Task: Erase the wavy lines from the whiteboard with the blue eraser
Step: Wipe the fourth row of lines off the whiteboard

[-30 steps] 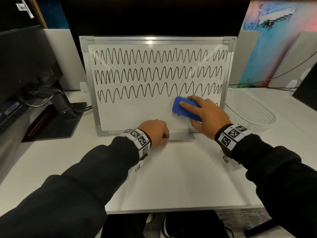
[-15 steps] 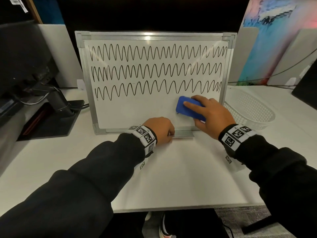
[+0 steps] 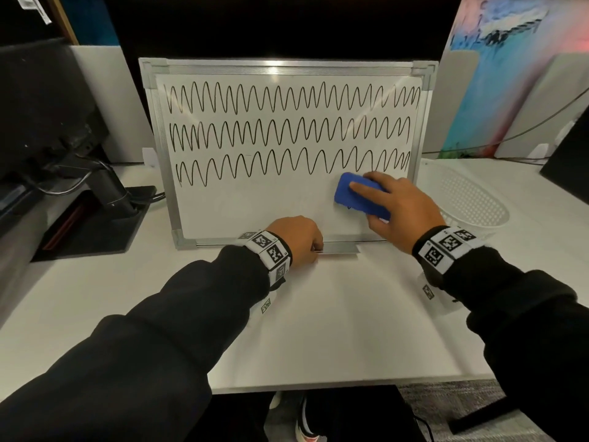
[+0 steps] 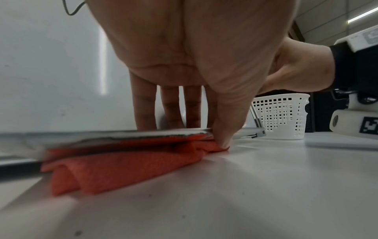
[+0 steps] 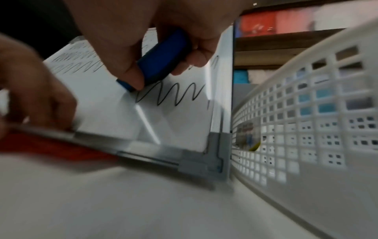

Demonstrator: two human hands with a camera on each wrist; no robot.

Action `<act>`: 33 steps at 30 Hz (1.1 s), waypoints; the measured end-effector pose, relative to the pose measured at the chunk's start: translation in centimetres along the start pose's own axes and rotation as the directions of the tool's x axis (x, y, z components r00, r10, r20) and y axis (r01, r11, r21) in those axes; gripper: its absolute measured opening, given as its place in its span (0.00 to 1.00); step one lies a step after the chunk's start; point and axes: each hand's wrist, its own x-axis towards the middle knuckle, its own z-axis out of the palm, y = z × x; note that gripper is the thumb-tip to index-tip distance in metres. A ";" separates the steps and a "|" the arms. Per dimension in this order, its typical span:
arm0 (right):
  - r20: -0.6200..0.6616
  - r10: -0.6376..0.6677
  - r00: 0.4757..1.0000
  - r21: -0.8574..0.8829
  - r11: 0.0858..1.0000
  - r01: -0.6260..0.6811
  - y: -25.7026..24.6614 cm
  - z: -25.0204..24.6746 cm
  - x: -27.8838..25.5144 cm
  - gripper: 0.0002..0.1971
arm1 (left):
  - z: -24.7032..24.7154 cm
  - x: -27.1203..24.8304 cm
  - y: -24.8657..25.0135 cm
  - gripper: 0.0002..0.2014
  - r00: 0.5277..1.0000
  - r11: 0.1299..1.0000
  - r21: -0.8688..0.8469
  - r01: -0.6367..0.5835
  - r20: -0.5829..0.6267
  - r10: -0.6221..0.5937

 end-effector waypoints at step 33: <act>0.050 -0.128 0.991 -0.065 0.989 0.131 0.7 0.7 -2.4 0.33 | 0.2 1.5 2.3 0.08 1.000 0.999 0.053 0.000 0.011 0.000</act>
